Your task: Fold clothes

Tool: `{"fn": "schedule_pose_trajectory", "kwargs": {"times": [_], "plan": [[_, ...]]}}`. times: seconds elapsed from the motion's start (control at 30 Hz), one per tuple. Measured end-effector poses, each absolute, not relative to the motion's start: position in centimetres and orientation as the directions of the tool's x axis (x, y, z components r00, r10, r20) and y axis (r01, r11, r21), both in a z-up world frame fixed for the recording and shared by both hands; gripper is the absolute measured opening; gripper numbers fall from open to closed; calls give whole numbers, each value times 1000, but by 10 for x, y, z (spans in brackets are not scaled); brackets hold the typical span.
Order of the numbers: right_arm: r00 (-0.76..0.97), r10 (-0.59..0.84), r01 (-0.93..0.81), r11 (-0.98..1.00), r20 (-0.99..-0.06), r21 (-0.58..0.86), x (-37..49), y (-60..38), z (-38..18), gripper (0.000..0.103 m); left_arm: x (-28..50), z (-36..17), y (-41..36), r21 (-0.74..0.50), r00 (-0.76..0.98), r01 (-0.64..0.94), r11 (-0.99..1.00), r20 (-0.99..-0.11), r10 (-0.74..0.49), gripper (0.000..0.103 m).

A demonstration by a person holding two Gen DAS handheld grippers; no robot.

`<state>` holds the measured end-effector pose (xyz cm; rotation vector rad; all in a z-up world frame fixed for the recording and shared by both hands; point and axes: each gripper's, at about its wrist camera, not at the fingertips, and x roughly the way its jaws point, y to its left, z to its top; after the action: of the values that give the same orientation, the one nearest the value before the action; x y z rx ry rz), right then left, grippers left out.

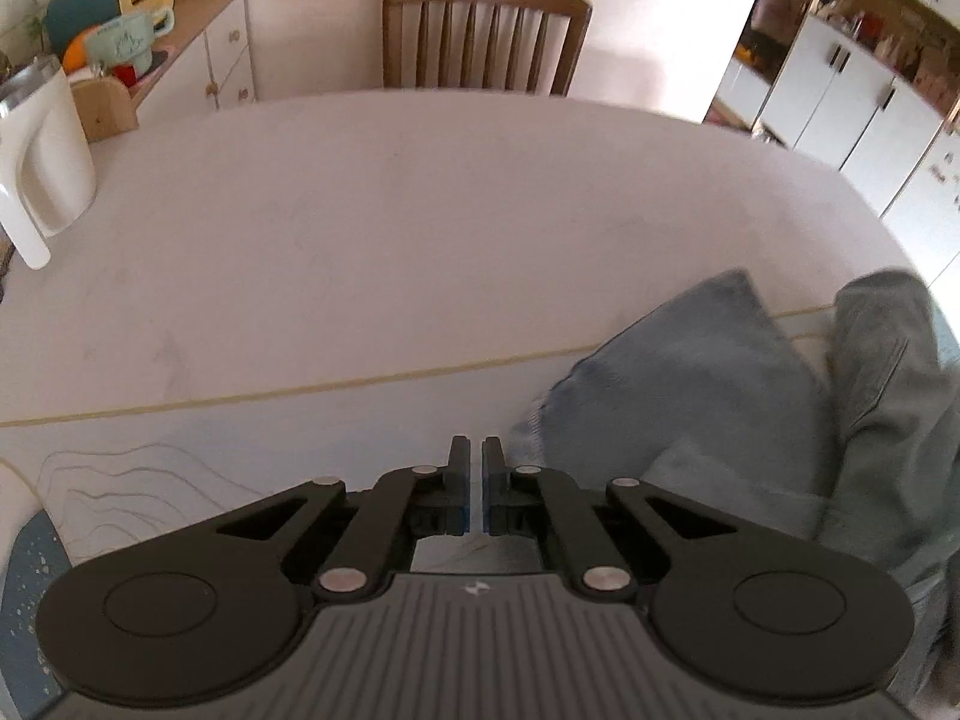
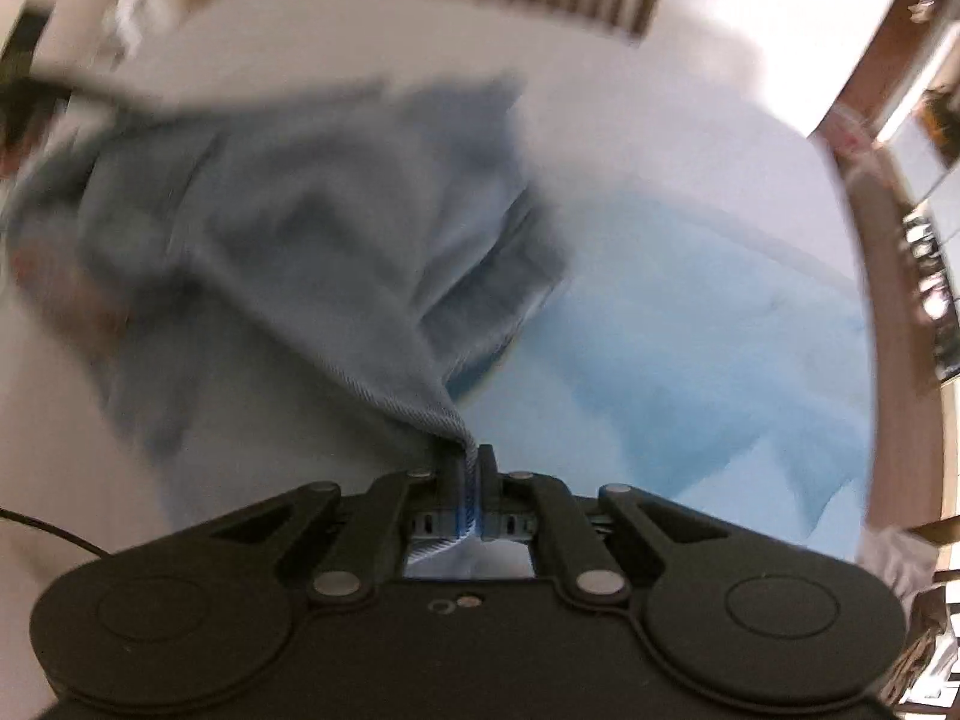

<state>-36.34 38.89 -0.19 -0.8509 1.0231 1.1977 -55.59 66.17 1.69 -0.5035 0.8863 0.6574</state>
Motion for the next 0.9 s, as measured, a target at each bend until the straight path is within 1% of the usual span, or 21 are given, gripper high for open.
{"fn": "schedule_pose_trajectory", "kwargs": {"times": [0.13, 0.2, 0.3, 0.37, 0.53, 0.6, 0.63, 0.67, 0.73, 0.77, 0.8, 0.87, 0.9], "plan": [[-5, 230, -985, 165, -973, 44, -381, 372, -32, 103, -544, 22, 657, -172, 490, -693, 700, -825, 283, 3], [-30, 193, -988, 145, -981, 59, -391, 361, -44, 103, -540, 25, 655, -174, 493, -683, 709, -826, 273, 4], [-54, 135, -994, 89, -989, 66, -402, 352, -55, 103, -539, 25, 650, -188, 498, -679, 709, -828, 257, 4], [-89, 124, -993, 64, -988, 98, -401, 350, -51, 103, -540, 24, 647, -207, 502, -677, 707, -832, 237, 6], [-125, 224, -979, 131, -966, 157, -361, 363, 2, 103, -534, 19, 642, -192, 477, -675, 712, -850, 223, 22], [-83, 280, -979, 154, -956, 130, -346, 373, 22, 103, -531, 18, 644, -188, 472, -672, 716, -854, 220, 34], [-65, 303, -980, 160, -951, 119, -340, 379, 28, 103, -529, 18, 645, -184, 468, -673, 716, -856, 220, 38], [-53, 320, -980, 167, -946, 111, -327, 386, 29, 103, -528, 19, 646, -176, 462, -676, 715, -858, 225, 45], [-48, 361, -974, 191, -931, 124, -316, 393, 34, 103, -532, 24, 646, -169, 464, -682, 712, -852, 243, 47], [-48, 380, -970, 202, -924, 134, -311, 394, 35, 103, -537, 27, 646, -174, 471, -685, 707, -846, 248, 52], [-66, 392, -968, 198, -917, 155, -309, 394, 37, 103, -542, 31, 646, -182, 478, -692, 699, -841, 254, 61], [-76, 404, -972, 174, -912, 158, -310, 394, 40, 103, -556, 41, 645, -186, 486, -705, 684, -830, 274, 69], [-71, 405, -976, 161, -911, 147, -309, 388, 38, 103, -563, 45, 643, -187, 488, -708, 681, -827, 280, 71]]}}
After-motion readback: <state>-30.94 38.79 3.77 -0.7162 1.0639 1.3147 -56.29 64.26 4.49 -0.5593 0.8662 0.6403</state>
